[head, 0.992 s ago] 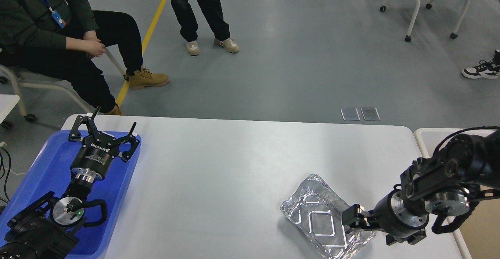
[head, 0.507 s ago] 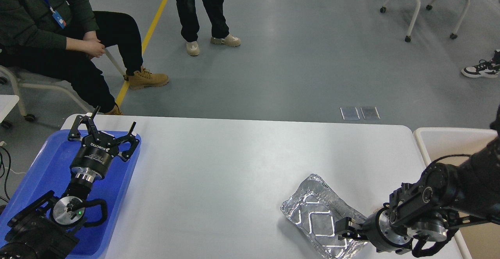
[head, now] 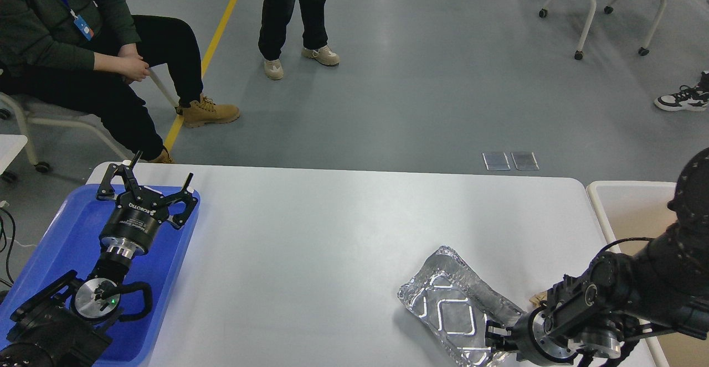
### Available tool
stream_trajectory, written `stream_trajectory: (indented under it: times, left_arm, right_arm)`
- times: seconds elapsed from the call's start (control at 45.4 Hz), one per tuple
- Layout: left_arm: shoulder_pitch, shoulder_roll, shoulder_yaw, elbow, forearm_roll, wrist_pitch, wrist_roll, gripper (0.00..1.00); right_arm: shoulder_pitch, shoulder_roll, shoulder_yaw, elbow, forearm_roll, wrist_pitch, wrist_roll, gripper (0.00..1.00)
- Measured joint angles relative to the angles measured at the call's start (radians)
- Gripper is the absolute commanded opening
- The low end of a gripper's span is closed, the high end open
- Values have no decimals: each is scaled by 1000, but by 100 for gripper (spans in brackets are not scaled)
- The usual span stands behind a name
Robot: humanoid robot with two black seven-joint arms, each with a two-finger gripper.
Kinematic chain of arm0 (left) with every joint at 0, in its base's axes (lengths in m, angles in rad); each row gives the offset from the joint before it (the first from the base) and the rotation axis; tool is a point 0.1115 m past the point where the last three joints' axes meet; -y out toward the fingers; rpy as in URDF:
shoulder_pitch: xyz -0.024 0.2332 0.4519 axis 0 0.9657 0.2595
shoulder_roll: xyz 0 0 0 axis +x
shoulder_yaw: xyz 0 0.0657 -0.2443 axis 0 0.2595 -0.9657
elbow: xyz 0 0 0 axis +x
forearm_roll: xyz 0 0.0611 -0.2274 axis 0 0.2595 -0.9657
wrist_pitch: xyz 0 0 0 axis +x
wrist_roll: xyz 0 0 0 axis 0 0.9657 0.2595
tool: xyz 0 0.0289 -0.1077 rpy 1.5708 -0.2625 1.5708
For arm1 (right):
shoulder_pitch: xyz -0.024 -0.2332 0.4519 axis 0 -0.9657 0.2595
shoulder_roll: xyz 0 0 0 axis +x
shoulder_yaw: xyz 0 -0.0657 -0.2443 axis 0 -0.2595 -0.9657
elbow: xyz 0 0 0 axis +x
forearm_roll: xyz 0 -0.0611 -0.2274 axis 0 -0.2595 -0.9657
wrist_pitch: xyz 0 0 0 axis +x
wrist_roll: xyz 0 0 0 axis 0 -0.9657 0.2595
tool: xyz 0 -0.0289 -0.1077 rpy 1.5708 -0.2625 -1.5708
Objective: Tidy desktop
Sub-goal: 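Grasp the foil tray edge with the right gripper, then lift the foil tray and carry it toward the beige bin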
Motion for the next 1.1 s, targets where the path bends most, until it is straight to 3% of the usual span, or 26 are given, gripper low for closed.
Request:
stream_trajectory:
  times: [0.022,0.749,1.102]
  left_arm:
    - [0,0,0,0,0,0,0,99]
    - [0,0,0,0,0,0,1,99]
    - [0,-1,0,0,0,0,2,99]
  right_arm:
    - [-1,1,0,-1,0,-1,0,0]
    - [11,11,3,13,-1,-30,5,0]
    - [193,-47,-39,137,-9,39,6,0]
